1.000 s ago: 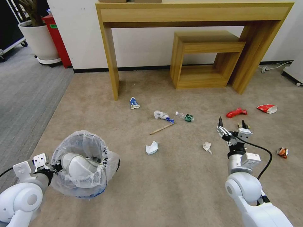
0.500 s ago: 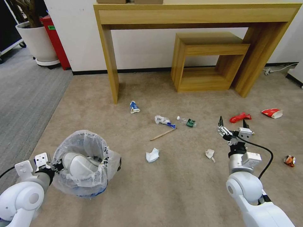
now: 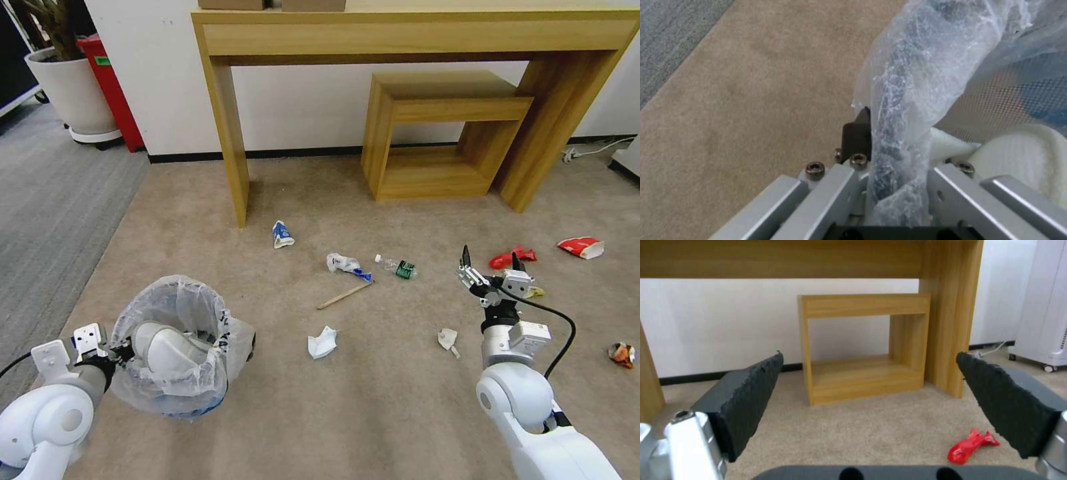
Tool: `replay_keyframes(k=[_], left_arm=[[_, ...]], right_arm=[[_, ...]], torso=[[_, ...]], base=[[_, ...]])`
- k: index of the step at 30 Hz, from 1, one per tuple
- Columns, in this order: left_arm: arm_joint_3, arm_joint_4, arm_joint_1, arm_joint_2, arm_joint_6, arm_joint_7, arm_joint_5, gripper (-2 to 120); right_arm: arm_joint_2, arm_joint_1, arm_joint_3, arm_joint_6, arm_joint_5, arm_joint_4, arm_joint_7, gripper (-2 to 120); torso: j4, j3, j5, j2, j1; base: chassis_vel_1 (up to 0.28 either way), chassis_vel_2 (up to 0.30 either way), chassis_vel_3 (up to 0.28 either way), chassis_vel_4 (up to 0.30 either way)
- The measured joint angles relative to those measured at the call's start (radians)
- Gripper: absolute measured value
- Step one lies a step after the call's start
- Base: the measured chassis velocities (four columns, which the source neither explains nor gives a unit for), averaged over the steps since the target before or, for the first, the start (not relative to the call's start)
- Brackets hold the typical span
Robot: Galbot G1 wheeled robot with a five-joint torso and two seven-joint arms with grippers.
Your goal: Pick up the trash bin and place the garbage on the floor into it.
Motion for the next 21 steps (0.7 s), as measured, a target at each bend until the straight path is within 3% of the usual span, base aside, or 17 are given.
replay_keyframes(k=[21], left_arm=[[-0.005,-0.008,0.014,-0.013,-0.003,0.005,0.013,1]], right_arm=[[0.003,-0.005,-0.002,0.005,-0.009,-0.003,-0.001,100]], torso=[[0.0,0.0,-0.0001,0.0,0.0]], base=[[-0.057,0.056,0.061,-0.062]])
